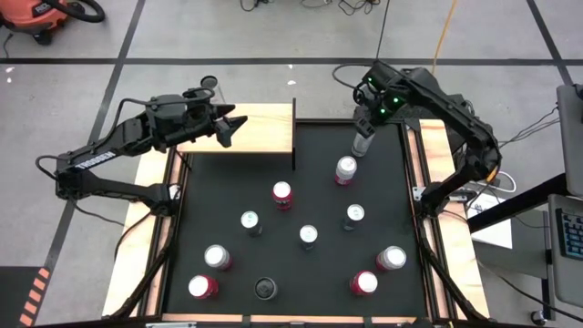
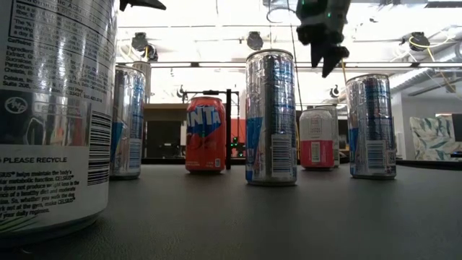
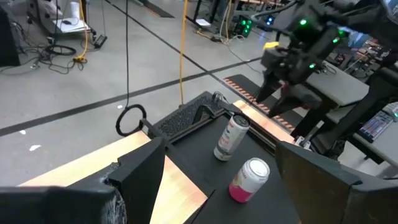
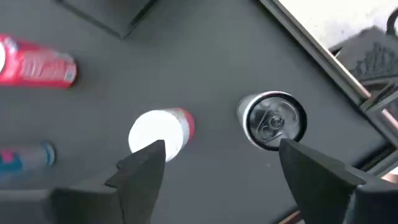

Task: Place canned beverage on shelf
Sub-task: Put the top white yellow soda can on the shelf aligned with the other white yellow soda can

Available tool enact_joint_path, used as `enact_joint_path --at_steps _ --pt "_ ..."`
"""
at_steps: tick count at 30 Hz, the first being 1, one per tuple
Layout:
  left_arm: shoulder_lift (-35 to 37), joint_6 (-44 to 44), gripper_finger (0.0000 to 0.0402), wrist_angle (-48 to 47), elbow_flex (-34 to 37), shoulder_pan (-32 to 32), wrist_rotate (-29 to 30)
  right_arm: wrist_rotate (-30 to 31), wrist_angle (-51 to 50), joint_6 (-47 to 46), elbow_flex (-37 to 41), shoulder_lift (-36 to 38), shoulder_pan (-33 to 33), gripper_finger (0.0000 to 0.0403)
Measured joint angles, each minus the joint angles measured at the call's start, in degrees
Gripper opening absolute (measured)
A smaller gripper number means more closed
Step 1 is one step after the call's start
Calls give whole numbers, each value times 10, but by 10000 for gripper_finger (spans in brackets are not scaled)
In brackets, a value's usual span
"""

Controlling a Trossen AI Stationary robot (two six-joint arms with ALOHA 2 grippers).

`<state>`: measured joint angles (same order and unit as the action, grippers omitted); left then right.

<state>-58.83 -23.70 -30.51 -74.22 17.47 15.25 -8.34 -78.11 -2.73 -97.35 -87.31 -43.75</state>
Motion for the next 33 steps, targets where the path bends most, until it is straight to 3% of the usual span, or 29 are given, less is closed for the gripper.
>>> enact_joint_path --at_steps 5,11,33 --pt "0 0 303 1 0 1 1 8 60 -11 49 -6 -22 334" --pt "0 -30 303 28 0 2 16 27 48 -17 91 -17 -36 362" --pt "0 -30 303 43 0 2 47 68 200 67 207 -17 -44 350"
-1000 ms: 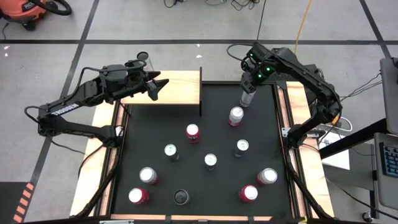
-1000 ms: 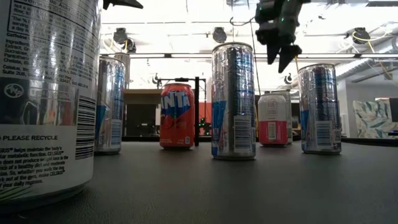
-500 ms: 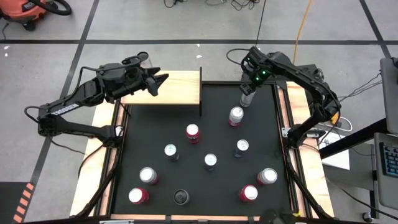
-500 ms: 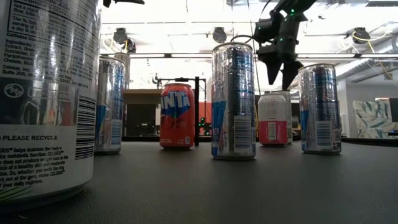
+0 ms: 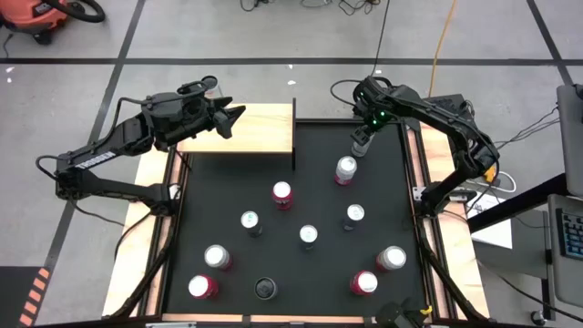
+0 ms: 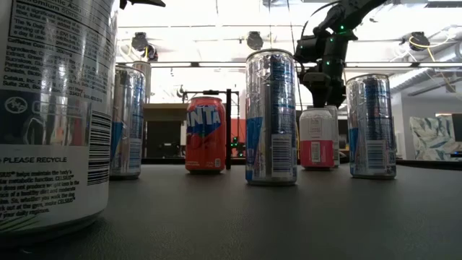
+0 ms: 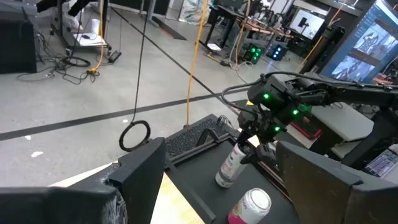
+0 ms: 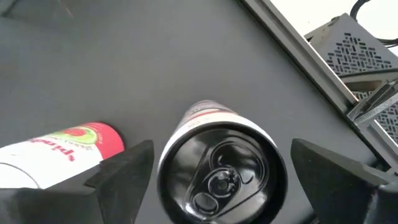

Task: Place canned beverage on shelf
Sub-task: Put the top white yellow soda can on the shelf aligned with the other white yellow soda can

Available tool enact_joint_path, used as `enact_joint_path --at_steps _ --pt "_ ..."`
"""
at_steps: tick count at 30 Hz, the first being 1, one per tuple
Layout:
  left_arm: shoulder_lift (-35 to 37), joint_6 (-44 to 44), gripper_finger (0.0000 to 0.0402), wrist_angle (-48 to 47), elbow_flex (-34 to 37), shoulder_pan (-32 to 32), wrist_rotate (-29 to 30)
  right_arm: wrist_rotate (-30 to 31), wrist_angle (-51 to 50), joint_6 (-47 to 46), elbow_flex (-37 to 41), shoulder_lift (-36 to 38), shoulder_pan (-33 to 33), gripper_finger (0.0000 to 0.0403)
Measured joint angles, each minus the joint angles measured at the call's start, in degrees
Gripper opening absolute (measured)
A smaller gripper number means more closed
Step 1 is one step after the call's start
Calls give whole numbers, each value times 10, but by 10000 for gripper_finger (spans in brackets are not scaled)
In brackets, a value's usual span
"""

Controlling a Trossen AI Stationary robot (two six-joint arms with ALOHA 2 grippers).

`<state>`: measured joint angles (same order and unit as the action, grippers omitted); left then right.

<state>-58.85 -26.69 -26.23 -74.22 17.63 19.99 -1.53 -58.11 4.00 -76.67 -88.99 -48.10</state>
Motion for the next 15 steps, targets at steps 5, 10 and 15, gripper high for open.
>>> enact_joint_path --at_steps 5,10,15 --pt "0 0 303 -9 0 -2 0 -15 -13 -12 2 0 0 316" --pt "0 0 303 -28 0 -2 0 -16 -14 -16 2 0 0 279" --pt "0 5 303 -46 0 -2 0 -14 -13 -31 2 1 0 233"
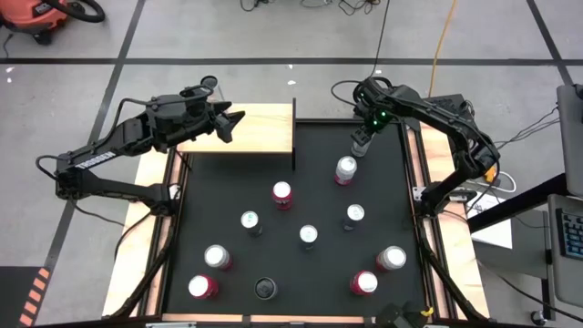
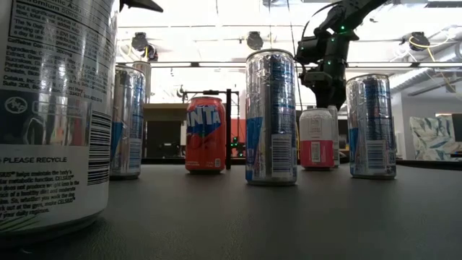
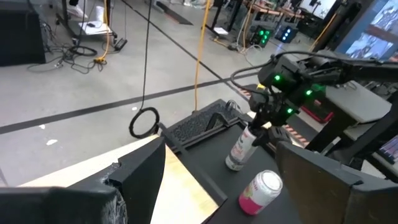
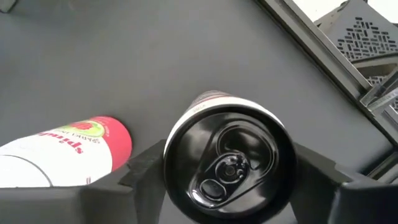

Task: Place canned beverage on shelf
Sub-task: Put the top white yellow soda can on the shelf aligned with the other white yellow soda can

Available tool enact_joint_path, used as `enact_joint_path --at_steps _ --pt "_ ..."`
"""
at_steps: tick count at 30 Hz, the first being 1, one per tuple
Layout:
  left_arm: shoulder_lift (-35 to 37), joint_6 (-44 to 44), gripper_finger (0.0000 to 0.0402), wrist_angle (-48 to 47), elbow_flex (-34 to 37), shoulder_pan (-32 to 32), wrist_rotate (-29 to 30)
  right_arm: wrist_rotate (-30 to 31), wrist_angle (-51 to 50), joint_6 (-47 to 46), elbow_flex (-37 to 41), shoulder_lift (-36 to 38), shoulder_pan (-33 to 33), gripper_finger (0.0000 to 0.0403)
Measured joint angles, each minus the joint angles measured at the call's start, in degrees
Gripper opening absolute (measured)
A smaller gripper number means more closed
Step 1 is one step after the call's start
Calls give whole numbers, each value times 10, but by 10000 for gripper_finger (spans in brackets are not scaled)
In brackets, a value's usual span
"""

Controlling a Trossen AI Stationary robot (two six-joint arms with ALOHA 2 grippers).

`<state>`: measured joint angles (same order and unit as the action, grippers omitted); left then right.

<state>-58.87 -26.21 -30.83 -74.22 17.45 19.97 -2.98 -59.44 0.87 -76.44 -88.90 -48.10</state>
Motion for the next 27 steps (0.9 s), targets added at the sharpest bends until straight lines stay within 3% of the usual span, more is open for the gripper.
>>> enact_joint_path --at_steps 8,20,27 --pt "0 1 303 1 0 0 -1 -37 -19 -45 -6 5 3 219" --pt "0 28 303 -4 0 0 -4 -37 -47 -48 -104 51 15 220" --pt "0 -39 303 -17 0 0 -16 -149 -20 -10 -178 71 36 220"
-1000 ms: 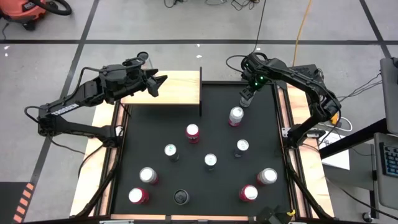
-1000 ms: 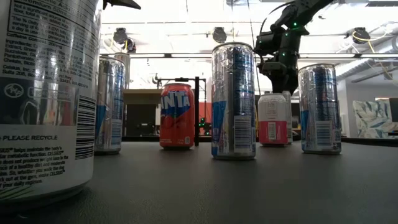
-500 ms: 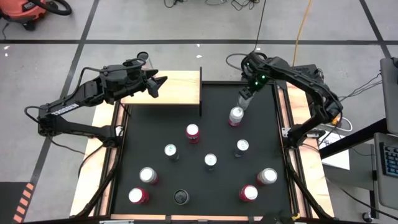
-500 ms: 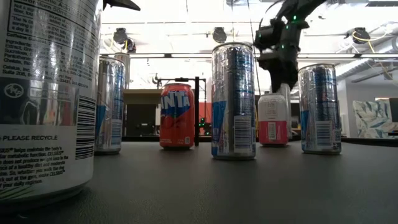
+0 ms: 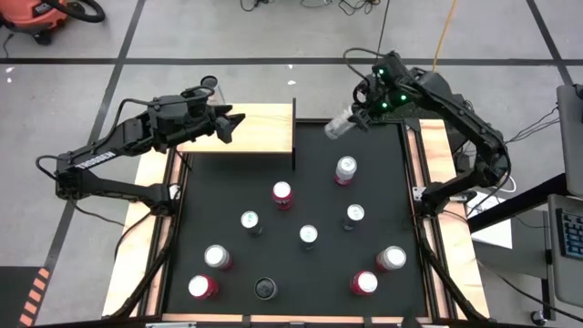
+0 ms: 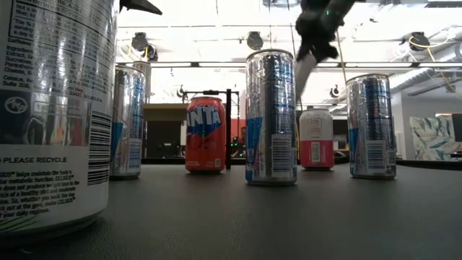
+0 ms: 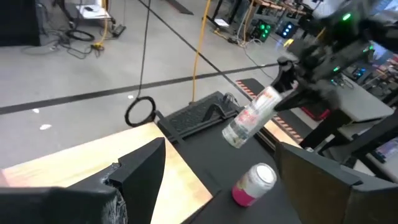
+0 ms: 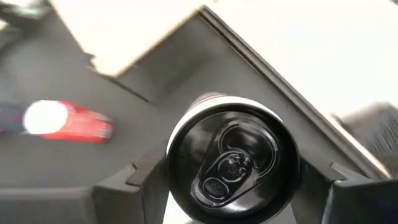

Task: Place canned beverage on shelf
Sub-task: Put the top white yellow soda can on the shelf aligned with the other white yellow soda can

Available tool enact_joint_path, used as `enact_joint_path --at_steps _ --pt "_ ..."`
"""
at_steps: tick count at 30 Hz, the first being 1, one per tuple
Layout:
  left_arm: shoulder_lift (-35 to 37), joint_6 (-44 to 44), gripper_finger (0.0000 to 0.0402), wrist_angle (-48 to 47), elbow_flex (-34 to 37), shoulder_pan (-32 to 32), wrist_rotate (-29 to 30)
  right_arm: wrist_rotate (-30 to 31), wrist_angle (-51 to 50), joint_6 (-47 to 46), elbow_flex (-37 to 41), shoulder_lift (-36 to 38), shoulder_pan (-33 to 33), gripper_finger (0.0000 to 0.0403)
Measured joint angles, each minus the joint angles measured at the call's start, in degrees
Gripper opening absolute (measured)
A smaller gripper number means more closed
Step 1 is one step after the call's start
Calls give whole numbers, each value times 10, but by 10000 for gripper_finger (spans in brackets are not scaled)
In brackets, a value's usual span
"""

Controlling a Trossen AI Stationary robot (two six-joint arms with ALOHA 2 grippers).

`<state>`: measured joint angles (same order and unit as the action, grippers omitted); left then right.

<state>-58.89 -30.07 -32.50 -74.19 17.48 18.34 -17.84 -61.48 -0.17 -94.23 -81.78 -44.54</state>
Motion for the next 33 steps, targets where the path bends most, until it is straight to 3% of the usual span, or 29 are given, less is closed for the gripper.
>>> enact_joint_path --at_steps 6,16,21,26,33 --pt "-8 4 303 19 0 0 -42 -92 8 49 -50 4 42 223" --pt "-68 19 304 123 0 -2 -171 -109 16 67 -95 3 117 225" --pt "-118 4 340 131 0 0 -220 -110 21 67 -108 4 147 224" --pt "-150 -6 393 161 0 -10 -228 -110 31 63 -113 4 171 226" --pt "-176 25 385 255 0 -36 -223 -110 57 54 -113 3 191 226"
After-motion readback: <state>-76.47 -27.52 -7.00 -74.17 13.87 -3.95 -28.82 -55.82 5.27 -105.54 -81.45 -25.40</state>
